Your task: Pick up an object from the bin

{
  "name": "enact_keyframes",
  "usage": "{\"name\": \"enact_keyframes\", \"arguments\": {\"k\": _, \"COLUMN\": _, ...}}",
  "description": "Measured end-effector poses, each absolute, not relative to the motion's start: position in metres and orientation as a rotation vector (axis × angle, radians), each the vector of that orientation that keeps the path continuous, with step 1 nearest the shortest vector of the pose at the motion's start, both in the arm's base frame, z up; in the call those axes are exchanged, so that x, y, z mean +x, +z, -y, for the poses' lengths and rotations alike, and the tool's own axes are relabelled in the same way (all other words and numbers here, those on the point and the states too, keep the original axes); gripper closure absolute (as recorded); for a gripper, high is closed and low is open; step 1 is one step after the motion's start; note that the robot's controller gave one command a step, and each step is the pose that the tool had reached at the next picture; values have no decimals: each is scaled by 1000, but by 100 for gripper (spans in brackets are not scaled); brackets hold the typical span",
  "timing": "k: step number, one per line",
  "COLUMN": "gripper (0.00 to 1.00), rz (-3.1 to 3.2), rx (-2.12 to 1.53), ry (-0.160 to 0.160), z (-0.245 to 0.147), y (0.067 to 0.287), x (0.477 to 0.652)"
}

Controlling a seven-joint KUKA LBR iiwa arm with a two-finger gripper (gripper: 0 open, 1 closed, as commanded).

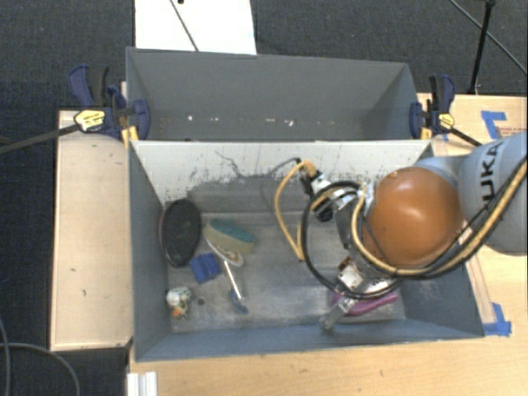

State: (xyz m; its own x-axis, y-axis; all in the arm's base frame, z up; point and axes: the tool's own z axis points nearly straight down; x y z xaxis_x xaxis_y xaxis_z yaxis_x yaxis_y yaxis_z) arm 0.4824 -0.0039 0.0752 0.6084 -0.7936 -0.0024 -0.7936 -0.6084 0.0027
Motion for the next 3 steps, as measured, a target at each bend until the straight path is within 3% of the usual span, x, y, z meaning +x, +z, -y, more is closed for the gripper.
{"name": "enact_keyframes", "arguments": {"k": 1, "gripper": 100, "rz": 1393, "rx": 2814, "ry": 3, "z": 5, "y": 78, "x": 484}}
{"name": "enact_keyframes", "arguments": {"k": 2, "gripper": 0, "rz": 1393, "rx": 2811, "ry": -8, "z": 4, "y": 75, "x": 482}}
{"name": "enact_keyframes", "arguments": {"k": 3, "gripper": 0, "rz": 1254, "rx": 2882, "ry": 2, "z": 29, "y": 70, "x": 515}}
